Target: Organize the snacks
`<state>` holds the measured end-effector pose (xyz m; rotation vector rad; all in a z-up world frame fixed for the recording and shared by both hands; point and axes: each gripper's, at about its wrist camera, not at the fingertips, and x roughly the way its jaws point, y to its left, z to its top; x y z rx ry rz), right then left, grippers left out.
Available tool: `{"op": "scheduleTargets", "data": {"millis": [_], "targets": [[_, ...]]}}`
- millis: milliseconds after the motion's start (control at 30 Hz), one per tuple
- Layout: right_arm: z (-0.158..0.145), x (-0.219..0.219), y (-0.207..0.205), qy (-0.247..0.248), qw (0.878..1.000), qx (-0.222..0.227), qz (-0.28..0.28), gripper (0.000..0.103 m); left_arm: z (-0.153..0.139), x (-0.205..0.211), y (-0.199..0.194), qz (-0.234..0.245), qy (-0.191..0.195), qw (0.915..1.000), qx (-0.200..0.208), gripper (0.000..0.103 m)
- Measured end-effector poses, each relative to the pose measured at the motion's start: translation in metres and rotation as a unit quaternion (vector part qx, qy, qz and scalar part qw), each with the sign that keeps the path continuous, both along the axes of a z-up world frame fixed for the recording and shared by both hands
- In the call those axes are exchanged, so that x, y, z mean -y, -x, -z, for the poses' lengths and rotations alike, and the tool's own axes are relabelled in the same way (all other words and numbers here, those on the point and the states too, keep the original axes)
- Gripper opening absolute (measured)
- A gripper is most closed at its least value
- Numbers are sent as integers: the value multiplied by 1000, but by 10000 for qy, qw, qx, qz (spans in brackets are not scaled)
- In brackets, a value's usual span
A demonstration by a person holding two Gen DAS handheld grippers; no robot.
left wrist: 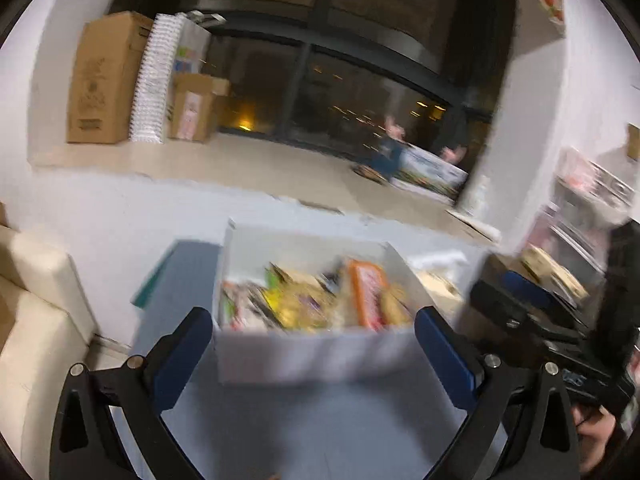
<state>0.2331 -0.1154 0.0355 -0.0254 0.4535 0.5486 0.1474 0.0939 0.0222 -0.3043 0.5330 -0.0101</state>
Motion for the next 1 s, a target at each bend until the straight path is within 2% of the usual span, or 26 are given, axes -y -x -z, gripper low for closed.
{"op": "scheduleTargets", "data": {"millis": [100,333,400,500,667,1000], "targets": [[1,0,29,326,9991,-226,143,103,-1,9,26,-30,-270,9996,-103,103],[8,15,91,480,9967,-629,161,103,-9,33,85,88,-822,9964,-182,103],[7,21,112,559,9964,-594,247,103,-7,34,101,92,-784,9967,-207,103],[6,37,140,383,9972,-511,389,103,-5,35,121,129,-527,9983,-227,103],[3,61,161,127,9971,-529,536,103,-9,54,136,230,-818,9962,-214,103],[-1,69,166,77,9969,-546,556,103,-15,69,134,359,-925,9948,-215,103]]}}
